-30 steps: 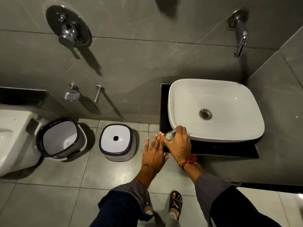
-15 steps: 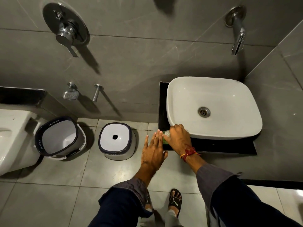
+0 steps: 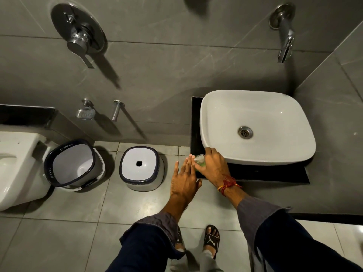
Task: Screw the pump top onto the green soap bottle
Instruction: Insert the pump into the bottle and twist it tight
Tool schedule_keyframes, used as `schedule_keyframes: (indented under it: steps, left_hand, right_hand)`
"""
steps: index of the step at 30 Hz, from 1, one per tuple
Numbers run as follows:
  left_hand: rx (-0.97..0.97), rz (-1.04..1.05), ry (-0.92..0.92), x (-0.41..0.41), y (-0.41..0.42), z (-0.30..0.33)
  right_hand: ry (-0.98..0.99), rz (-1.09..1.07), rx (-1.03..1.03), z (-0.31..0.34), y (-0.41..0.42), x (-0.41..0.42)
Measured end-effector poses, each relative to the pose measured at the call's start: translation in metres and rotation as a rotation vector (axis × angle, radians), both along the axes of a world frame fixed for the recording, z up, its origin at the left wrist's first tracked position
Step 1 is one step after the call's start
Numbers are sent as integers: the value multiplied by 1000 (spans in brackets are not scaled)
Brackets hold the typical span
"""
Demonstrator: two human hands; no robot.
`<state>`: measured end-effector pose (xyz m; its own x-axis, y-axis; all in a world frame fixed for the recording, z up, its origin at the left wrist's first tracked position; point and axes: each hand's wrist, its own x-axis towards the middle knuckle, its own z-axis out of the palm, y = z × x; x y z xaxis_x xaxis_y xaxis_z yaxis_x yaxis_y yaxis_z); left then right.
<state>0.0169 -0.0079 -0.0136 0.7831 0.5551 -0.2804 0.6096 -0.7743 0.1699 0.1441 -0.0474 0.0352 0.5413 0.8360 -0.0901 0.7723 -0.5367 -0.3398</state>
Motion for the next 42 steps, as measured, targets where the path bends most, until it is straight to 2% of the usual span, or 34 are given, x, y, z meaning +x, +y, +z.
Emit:
schedule_keyframes:
  steps: [5, 11, 17, 25, 28, 33, 36, 42]
  left_hand:
    - [11, 9, -6, 0, -1, -2]
    - [10, 9, 0, 1, 1, -2]
    - [21, 5, -8, 1, -1, -1]
    - [16, 2, -1, 3, 4, -2]
    - [3, 12, -4, 4, 8, -1]
    - [5, 2, 17, 2, -4, 0]
    - [12, 6, 21, 3, -3, 0]
    - [24, -1, 16, 3, -2, 0]
  right_hand:
    - [34, 103, 20, -1, -3, 5]
    - [-67, 23, -117, 4, 7, -6]
    - [82, -50, 13, -1, -3, -8]
    - [43, -31, 38, -5, -2, -8]
    - [85, -69, 51, -2, 5, -8]
    - [124, -183, 201, 3, -14, -5]
    - [124, -144, 260, 6, -17, -8]
    - [152, 44, 236, 6, -21, -5]
